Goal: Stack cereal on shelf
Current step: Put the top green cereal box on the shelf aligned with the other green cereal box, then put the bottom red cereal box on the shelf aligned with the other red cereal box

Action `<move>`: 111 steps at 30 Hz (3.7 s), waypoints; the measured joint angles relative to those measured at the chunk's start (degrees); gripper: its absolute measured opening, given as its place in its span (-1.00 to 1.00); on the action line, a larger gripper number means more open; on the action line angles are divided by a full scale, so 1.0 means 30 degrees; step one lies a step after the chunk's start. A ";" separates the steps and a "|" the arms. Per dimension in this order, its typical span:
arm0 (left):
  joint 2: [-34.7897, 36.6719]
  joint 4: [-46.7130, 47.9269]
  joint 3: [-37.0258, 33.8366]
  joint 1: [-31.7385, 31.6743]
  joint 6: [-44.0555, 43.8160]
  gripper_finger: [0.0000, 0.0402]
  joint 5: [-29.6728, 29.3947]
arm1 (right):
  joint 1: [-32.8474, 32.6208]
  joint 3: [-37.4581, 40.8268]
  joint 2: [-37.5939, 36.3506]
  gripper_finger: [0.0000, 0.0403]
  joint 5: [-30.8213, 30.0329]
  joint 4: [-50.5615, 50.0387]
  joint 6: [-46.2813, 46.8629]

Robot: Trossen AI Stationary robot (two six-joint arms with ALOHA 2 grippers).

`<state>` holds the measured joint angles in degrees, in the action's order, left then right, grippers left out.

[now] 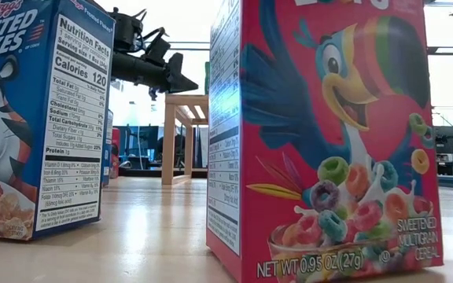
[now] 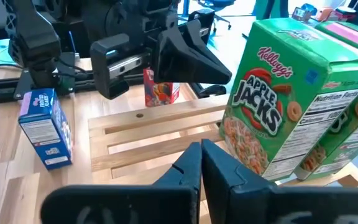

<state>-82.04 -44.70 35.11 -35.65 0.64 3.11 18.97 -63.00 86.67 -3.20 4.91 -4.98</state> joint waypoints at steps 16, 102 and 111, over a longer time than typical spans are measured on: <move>-0.1239 -0.0054 0.1216 -0.0112 -0.0670 -1.00 0.0469 | -0.0810 0.0000 0.0000 -1.00 -0.0512 0.0066 0.0002; 0.3003 -0.2119 -0.3222 -0.0756 -0.0032 -1.00 0.4155 | -0.4039 0.0022 -0.2668 -1.00 -0.1893 -0.4583 0.1792; 0.3519 -0.1868 -0.3978 -0.0713 -0.0997 -1.00 0.4148 | -1.1212 0.0022 -0.2304 -0.49 -0.2970 -0.7005 0.6442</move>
<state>-71.48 -50.31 23.18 -37.79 -2.35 15.55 -14.67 -62.94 79.76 -12.11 -16.11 14.35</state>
